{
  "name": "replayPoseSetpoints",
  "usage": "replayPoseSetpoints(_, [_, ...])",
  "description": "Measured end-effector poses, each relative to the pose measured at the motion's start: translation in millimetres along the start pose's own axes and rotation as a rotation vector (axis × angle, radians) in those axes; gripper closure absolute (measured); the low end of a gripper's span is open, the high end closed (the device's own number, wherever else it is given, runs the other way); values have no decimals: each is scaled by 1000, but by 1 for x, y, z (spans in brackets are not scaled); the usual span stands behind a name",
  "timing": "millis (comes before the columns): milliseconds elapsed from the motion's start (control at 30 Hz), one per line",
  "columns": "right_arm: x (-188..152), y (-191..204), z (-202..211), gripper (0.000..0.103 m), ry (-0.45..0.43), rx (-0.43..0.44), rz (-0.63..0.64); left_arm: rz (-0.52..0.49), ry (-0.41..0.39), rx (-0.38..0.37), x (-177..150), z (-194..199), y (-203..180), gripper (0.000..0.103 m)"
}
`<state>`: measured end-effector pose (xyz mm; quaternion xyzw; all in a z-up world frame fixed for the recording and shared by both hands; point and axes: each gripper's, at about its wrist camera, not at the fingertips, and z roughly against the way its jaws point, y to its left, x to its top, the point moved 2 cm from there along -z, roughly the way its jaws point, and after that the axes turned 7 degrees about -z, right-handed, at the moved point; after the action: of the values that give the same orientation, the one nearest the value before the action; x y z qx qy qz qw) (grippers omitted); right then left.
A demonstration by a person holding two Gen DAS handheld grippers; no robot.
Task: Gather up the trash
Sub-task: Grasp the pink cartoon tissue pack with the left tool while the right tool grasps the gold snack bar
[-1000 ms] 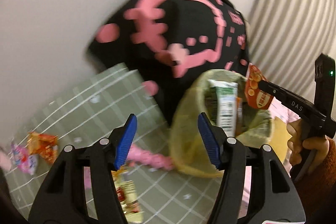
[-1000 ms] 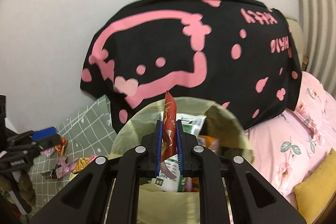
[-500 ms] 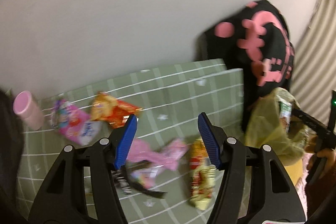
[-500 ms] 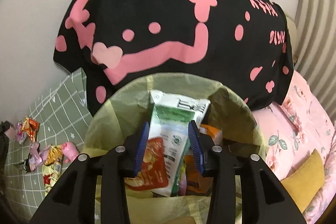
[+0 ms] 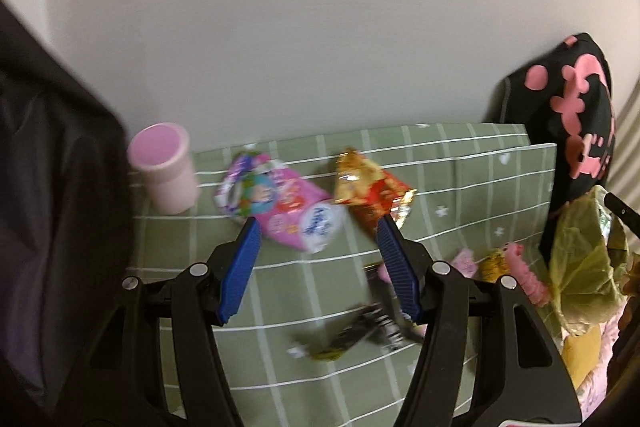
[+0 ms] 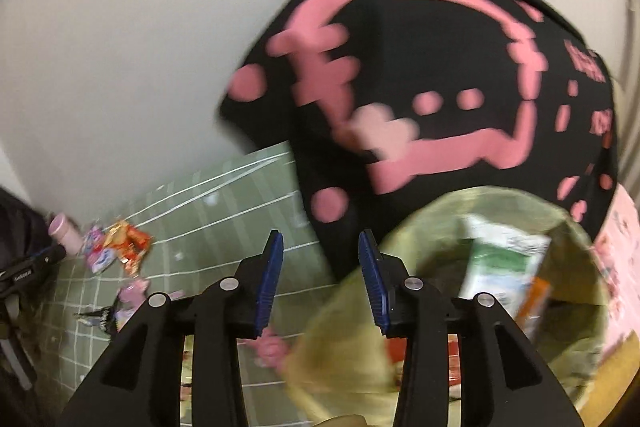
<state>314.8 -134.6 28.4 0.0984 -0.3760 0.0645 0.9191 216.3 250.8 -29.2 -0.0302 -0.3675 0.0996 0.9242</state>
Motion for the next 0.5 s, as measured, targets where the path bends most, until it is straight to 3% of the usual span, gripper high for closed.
replayPoseSetpoints(267, [-33, 59, -28, 66, 100, 137, 85, 85, 7, 61, -25, 13, 37, 46])
replayPoseSetpoints(500, [-66, 82, -41, 66, 159, 180, 113, 113, 10, 31, -35, 15, 46, 46])
